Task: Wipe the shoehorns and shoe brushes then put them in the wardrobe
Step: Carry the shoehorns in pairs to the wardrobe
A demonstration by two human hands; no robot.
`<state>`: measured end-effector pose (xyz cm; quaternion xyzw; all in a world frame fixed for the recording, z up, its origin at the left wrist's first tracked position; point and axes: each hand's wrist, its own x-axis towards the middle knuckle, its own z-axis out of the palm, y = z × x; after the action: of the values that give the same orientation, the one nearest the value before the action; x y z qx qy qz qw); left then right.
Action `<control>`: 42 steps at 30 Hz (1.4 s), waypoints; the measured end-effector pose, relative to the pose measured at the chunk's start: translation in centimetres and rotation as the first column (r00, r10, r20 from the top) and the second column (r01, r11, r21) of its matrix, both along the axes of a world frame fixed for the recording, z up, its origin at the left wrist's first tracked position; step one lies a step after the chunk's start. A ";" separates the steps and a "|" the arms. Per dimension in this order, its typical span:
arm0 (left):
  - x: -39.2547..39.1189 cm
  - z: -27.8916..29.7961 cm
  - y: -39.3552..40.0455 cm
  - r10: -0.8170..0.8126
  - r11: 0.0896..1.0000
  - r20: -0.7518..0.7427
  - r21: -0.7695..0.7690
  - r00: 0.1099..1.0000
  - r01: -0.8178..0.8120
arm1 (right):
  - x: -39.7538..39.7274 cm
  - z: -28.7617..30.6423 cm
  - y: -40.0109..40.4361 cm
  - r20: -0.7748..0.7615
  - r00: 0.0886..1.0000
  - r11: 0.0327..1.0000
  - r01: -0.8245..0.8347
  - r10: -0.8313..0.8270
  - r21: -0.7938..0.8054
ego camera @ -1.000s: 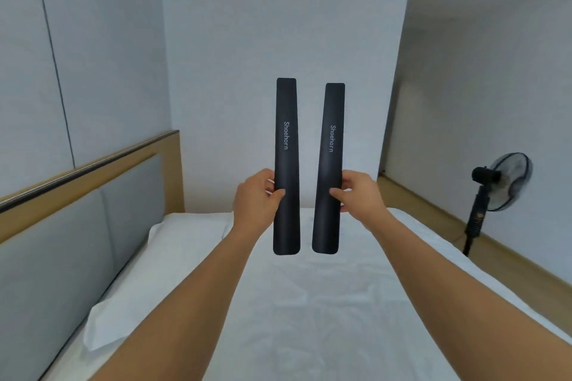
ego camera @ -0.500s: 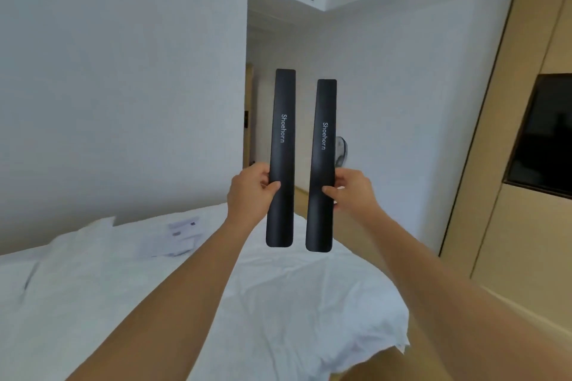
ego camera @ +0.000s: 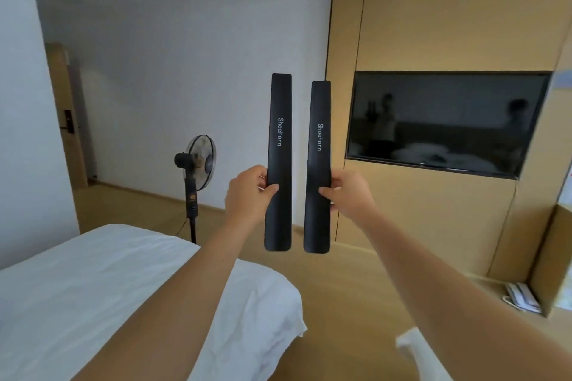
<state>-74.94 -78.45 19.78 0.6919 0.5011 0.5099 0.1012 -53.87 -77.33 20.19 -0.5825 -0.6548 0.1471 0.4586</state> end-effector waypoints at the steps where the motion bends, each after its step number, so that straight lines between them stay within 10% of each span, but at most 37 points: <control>1: 0.7 0.2 1.4 -0.026 1.000 -0.004 -0.003 1.000 0.026 | 0.6 0.1 0.7 0.001 1.000 1.000 0.031 -0.031 0.002; 18: 14.7 -2.2 18.9 -0.378 0.925 0.021 -0.013 0.925 0.379 | 13.1 -1.7 9.4 -0.053 0.936 0.937 0.347 -0.349 -0.037; 42: 38.6 -2.7 47.1 -0.338 0.938 0.081 -0.058 0.938 0.343 | 37.8 -1.5 37.2 -0.105 0.945 0.949 0.300 -0.309 -0.097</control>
<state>-36.35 -31.38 17.10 0.7457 0.3878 0.4905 0.2300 -16.05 -40.14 18.67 -0.6848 -0.5221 0.1349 0.4901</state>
